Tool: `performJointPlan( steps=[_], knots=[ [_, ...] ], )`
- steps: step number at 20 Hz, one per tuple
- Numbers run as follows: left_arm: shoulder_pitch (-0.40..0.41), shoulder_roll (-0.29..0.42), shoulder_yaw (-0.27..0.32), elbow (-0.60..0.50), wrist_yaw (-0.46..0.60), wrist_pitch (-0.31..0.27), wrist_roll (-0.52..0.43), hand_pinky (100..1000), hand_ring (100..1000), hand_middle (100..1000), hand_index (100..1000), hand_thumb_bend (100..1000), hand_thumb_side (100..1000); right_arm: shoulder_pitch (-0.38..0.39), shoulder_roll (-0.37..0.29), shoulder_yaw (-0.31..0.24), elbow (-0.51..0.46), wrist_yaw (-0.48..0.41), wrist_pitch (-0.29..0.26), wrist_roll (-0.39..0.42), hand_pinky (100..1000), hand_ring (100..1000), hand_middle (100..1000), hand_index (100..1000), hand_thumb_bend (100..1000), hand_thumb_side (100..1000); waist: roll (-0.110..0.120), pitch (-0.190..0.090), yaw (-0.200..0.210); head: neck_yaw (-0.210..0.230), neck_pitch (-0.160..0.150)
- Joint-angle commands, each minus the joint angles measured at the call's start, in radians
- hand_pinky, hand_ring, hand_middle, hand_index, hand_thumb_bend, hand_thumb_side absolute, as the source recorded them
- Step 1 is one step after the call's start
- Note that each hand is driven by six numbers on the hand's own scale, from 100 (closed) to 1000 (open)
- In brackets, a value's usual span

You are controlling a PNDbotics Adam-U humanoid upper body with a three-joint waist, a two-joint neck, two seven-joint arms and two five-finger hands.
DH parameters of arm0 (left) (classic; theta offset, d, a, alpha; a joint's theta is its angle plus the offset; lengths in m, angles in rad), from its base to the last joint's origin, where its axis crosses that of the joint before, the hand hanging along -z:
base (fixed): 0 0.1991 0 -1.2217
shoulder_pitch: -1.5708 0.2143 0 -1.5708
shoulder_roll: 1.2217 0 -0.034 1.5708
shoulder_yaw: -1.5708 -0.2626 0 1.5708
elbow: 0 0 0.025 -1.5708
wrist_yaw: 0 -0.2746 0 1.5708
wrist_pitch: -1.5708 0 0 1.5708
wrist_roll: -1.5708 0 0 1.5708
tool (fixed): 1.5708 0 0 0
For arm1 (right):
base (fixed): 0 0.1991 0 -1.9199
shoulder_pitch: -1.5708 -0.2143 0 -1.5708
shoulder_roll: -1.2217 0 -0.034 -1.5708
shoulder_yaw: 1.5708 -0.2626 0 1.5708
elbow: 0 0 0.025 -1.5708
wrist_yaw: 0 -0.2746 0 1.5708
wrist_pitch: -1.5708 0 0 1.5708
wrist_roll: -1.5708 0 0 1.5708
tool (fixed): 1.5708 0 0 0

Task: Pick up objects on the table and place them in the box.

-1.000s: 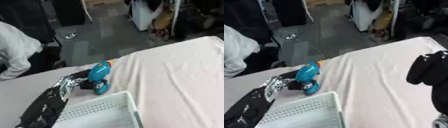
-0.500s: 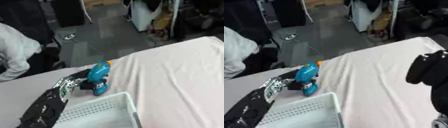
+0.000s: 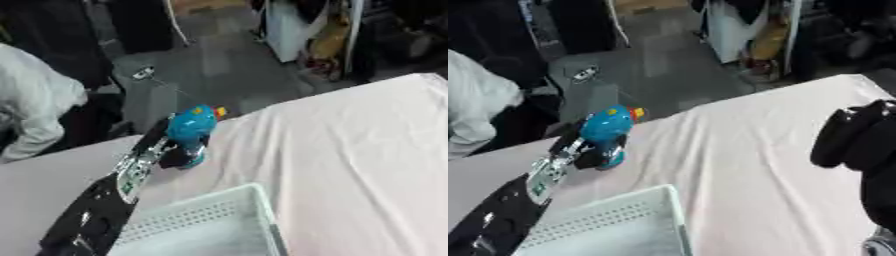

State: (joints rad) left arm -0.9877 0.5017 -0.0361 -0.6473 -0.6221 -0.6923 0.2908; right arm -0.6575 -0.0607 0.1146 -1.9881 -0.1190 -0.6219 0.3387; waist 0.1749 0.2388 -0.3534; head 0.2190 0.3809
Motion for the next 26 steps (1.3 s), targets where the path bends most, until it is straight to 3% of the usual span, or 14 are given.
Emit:
performJointPlan(
  steps=[1,8,9,10,26],
  knots=[
    [-0.009,0.036,-0.006,-0.042,0.039,-0.013,0.004,100,100,100,310,100,624,-0.003,-0.015,0.0,-0.012,0.004,0.002,-0.001,334,427,452,498,100,1000,-0.013,-0.031,0.009,-0.011,0.006],
    [0.015,0.062,-0.044,-0.14,0.153,-0.013,-0.049,100,100,100,304,100,623,0.017,-0.034,-0.005,-0.012,0.012,0.003,-0.008,334,427,452,497,100,1000,-0.021,-0.052,0.049,-0.019,0.034],
    [0.018,0.066,-0.053,-0.156,0.172,-0.012,-0.061,100,100,100,304,100,468,0.021,-0.038,-0.006,-0.012,0.014,0.003,-0.009,334,427,452,497,100,1000,-0.022,-0.057,0.057,-0.022,0.04],
    [0.021,0.069,-0.061,-0.171,0.189,-0.01,-0.073,100,100,100,305,100,623,0.024,-0.042,-0.007,-0.012,0.015,0.003,-0.01,335,427,453,497,100,1000,-0.023,-0.061,0.064,-0.024,0.045],
    [0.042,0.165,-0.205,-0.363,0.428,0.024,-0.263,100,100,100,308,100,619,0.085,-0.103,-0.016,-0.012,0.048,0.009,-0.037,338,433,458,496,100,1000,-0.021,-0.142,0.178,-0.047,0.183]
  ],
)
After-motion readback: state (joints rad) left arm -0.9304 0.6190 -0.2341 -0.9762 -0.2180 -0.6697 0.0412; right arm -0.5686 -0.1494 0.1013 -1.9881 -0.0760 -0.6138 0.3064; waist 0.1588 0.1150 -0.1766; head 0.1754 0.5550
